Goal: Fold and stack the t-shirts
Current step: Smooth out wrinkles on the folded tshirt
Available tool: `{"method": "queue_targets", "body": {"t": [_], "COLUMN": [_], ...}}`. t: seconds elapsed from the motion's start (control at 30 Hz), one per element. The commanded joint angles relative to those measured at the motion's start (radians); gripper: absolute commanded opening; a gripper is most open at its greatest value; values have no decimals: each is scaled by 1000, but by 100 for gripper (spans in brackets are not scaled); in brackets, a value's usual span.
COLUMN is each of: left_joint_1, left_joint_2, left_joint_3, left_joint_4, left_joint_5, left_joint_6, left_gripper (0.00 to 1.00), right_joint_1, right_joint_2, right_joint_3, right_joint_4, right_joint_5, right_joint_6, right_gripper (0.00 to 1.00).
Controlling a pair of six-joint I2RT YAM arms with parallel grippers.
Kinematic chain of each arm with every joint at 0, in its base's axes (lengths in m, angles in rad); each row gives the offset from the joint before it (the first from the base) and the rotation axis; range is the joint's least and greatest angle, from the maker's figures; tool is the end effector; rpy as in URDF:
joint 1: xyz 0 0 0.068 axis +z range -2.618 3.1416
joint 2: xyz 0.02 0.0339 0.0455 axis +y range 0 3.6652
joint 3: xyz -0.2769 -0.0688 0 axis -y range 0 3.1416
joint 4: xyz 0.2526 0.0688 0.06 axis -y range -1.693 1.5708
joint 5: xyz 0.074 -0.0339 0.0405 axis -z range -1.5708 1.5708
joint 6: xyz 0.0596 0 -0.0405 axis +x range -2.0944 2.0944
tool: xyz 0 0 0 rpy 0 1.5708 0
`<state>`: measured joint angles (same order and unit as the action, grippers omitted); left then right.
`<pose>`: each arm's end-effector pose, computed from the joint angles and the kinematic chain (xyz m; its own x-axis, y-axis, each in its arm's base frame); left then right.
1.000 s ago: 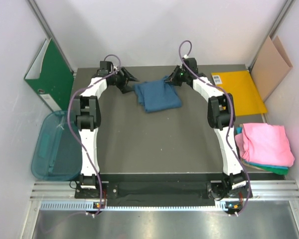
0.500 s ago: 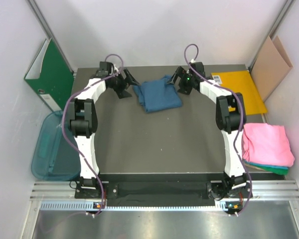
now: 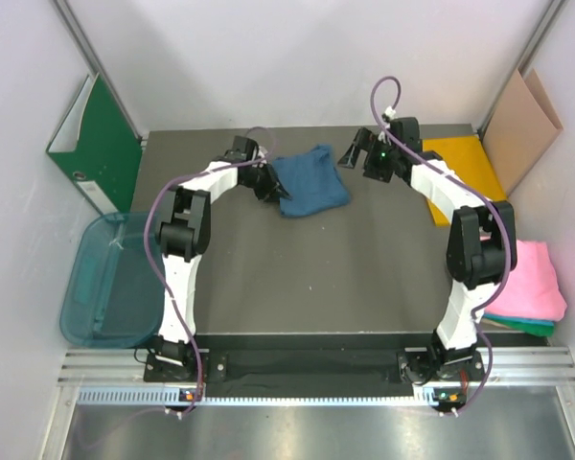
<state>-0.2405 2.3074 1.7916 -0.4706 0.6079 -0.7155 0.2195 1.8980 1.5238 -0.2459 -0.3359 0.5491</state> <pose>0.5000 -0.1577 0.1437 -0.9404 -0.3238 -0.1039 -0.1528 0.6754 -0.7215 0.4565 0.1220 0.2635 -0.7277 0.3425 -0.5942 -0.1027 0.8022 0.5881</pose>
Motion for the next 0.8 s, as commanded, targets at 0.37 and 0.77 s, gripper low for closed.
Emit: {"method": "queue_targets", "body": {"t": [0.37, 0.77], "left_joint_1": [-19, -19], "left_joint_2": [-199, -580], "left_joint_3": [-313, -511], "left_joint_4": [-114, -437], "left_joint_5": [12, -184], "left_joint_6": [93, 344], "left_gripper": [0, 99], "right_joint_1": [6, 112], "right_joint_2": [-86, -106], "right_joint_3": [-94, -120], "right_joint_4": [-95, -170], "right_joint_5": [-6, -35], "right_joint_6": [-94, -129], "right_gripper": [100, 100]}}
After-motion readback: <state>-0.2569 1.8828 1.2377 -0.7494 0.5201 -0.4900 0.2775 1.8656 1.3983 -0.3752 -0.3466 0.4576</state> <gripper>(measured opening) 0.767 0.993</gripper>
